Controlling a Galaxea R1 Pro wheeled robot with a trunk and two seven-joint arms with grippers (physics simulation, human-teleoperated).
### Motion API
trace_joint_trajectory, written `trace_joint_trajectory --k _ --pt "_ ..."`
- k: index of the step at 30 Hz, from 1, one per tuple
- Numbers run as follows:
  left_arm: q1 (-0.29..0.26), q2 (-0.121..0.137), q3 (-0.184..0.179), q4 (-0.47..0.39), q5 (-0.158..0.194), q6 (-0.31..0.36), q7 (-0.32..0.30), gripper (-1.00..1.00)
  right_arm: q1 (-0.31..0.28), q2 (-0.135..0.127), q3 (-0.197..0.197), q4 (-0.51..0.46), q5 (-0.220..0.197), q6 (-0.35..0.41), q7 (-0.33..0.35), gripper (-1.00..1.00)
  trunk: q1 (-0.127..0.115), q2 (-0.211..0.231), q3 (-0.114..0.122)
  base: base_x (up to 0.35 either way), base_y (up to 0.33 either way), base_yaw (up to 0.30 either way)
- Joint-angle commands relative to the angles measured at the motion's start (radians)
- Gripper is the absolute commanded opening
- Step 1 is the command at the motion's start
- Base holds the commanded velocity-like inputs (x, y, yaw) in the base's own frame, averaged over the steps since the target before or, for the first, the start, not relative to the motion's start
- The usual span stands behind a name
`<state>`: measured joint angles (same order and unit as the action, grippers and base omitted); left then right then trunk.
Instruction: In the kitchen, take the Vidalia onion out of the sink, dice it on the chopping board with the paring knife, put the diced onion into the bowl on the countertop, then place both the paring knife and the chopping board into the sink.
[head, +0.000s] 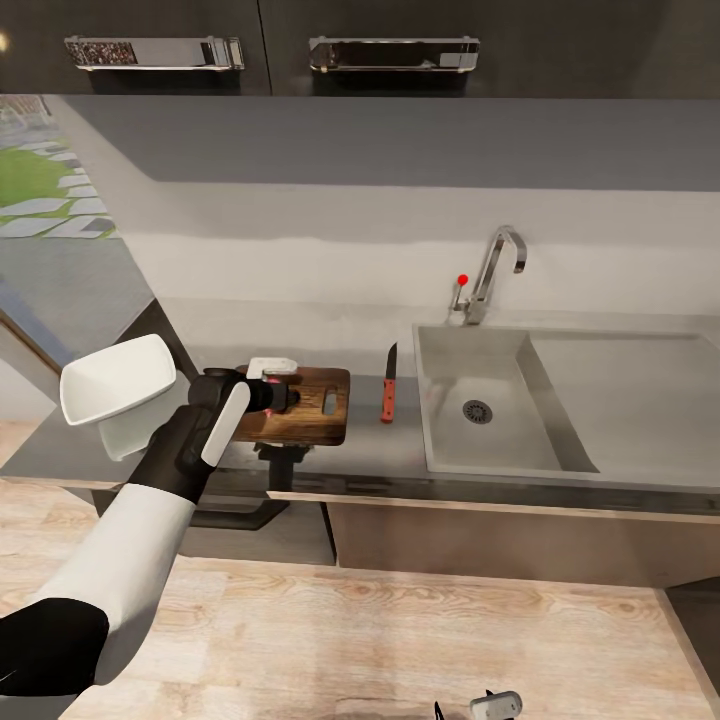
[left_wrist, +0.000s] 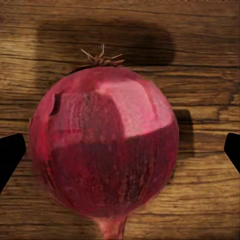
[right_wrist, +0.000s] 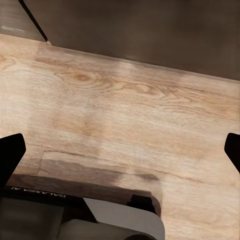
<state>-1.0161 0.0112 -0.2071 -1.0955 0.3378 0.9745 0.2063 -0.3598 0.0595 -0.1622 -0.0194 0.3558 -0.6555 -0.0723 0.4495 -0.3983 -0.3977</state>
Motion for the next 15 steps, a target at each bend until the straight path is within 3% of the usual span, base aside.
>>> trace_joint_trajectory --k 1,11,15 --pt "-0.001 0.001 -0.003 -0.001 0.010 0.003 0.010 1.00 -0.001 0.000 -0.005 0.001 0.011 -0.003 -0.007 1.00 0.001 -0.002 -0.002 0.000 0.000 0.000" --pt "-0.001 0.001 -0.002 -0.012 0.010 0.003 0.010 1.00 -0.001 0.000 -0.005 0.001 0.011 -0.003 -0.007 1.00 0.001 -0.002 -0.002 0.000 0.000 0.000" --pt "-0.001 0.003 0.003 -0.092 0.010 0.008 0.012 1.00 -0.001 0.000 -0.005 0.001 0.011 -0.002 -0.007 1.00 0.001 -0.002 -0.002 0.000 0.000 0.000"
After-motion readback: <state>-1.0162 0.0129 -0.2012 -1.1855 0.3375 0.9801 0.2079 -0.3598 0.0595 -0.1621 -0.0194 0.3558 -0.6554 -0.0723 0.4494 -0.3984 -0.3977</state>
